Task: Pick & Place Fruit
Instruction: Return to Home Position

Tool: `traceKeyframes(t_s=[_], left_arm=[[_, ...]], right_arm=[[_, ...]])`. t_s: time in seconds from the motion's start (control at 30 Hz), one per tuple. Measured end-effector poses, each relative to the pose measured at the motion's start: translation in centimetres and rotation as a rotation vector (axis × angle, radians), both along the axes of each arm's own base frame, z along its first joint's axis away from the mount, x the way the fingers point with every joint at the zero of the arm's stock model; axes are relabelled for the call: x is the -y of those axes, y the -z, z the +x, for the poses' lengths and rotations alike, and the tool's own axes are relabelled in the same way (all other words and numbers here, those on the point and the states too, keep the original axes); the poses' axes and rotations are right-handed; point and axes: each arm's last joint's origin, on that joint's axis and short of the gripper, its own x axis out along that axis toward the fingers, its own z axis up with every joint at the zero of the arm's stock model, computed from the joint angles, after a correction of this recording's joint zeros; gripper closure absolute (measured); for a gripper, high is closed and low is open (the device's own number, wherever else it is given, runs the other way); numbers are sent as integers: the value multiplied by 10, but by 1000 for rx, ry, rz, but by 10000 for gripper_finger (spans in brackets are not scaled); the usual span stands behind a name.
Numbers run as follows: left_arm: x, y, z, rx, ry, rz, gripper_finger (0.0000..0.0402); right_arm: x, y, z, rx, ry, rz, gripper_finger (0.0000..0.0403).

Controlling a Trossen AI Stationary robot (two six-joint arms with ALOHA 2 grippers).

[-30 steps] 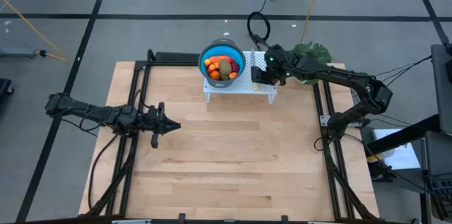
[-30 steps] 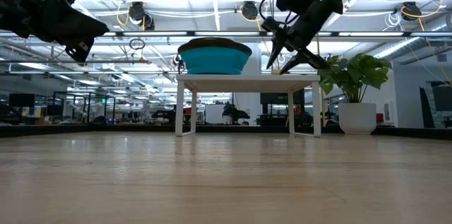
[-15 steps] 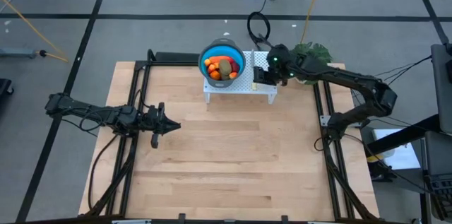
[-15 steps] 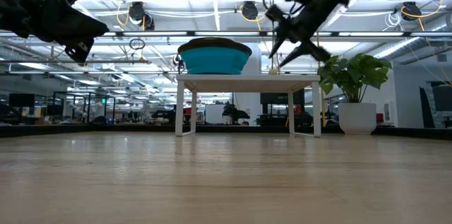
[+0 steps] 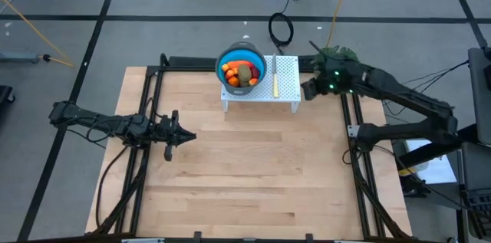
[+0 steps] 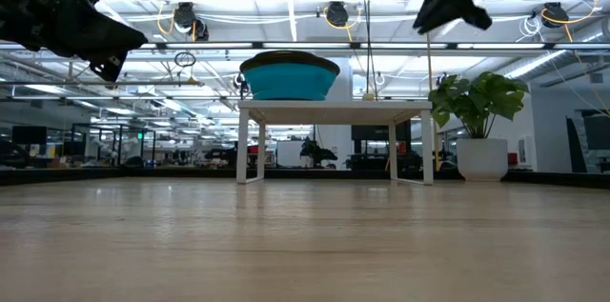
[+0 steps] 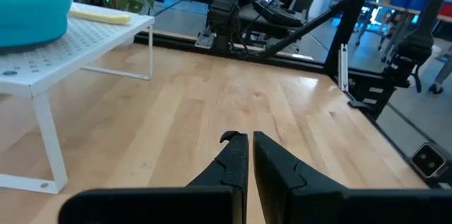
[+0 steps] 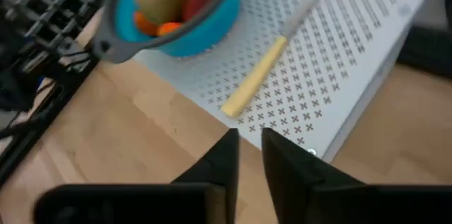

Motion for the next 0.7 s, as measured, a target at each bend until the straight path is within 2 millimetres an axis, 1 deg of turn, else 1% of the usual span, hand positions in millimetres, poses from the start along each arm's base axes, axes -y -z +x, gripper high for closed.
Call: traceKeyframes(t_s=[0.13,0.2,0.33,0.5,0.6,0.7], left_arm=[[0,0,0,3,0,22,380],[0,0,0,6,-5,22,380],[0,-3,0,27,-10,17,380],[-1,-3,0,29,-51,22,380],[-2,-3,0,30,-77,25,380],[-2,-3,0,30,-85,25,380]], right_arm=[[-15,-10,-10,3,-94,-121,385],[-21,-14,-14,1,-146,-185,398],[-33,-21,-20,13,-260,-289,393],[-47,-26,-27,25,-351,-386,401],[-54,-21,-31,33,-362,-449,402],[-60,-10,-35,76,-378,-482,402]])
